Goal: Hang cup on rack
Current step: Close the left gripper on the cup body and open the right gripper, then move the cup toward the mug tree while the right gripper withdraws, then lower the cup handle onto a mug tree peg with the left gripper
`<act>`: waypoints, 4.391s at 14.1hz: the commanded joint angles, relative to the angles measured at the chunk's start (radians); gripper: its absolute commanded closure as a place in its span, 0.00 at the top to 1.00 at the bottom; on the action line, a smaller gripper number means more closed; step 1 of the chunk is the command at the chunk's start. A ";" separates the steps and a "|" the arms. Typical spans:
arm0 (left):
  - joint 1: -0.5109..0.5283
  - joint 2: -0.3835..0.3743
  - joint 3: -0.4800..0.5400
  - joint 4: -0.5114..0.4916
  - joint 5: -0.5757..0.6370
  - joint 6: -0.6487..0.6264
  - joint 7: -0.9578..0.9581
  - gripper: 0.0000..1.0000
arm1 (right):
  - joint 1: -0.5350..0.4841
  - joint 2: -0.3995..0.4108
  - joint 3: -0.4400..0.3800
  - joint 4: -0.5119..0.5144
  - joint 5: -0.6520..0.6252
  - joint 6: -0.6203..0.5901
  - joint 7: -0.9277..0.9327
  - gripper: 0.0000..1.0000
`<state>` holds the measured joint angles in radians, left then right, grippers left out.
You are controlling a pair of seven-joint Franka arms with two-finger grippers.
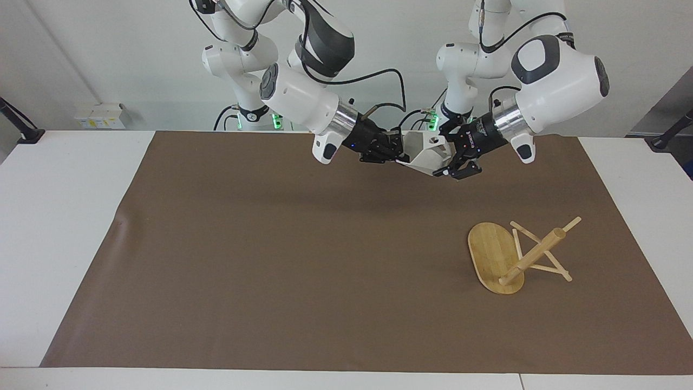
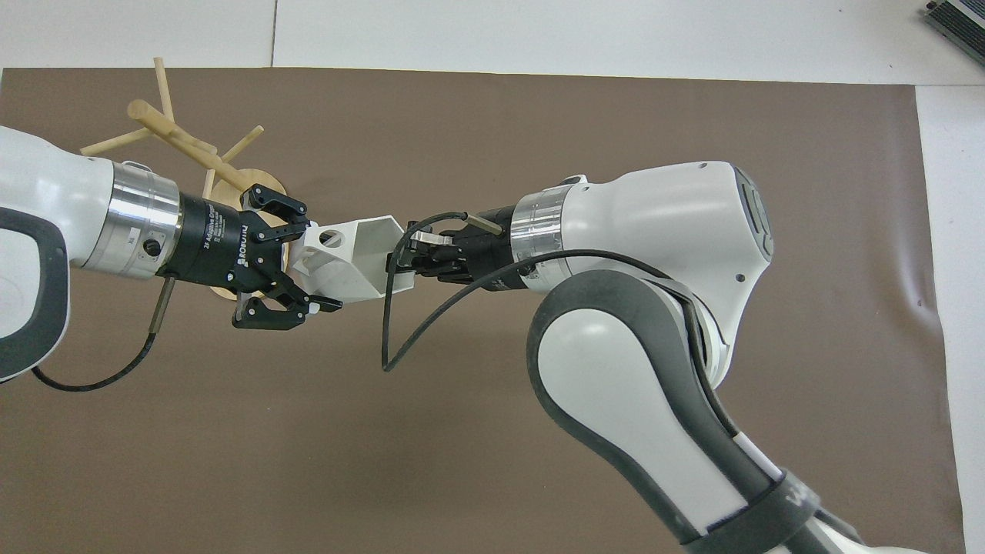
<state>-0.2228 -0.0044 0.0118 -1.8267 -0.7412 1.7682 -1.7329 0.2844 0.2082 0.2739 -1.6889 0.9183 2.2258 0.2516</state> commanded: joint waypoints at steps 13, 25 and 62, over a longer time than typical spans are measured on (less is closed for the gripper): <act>0.016 -0.054 0.019 -0.045 0.016 0.068 -0.135 0.00 | 0.005 -0.020 0.008 -0.021 0.022 0.057 0.051 1.00; 0.017 -0.100 0.019 -0.276 0.066 0.456 -0.379 0.00 | -0.157 -0.012 -0.002 -0.008 -0.385 0.049 -0.005 1.00; 0.040 0.020 0.017 -0.298 0.080 0.841 -0.827 0.00 | -0.441 -0.047 -0.154 0.175 -0.989 -0.505 -0.177 1.00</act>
<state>-0.1777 0.0152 0.0266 -2.1160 -0.6788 2.5722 -2.5064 -0.1499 0.1769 0.1255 -1.5164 -0.0727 1.7427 0.0853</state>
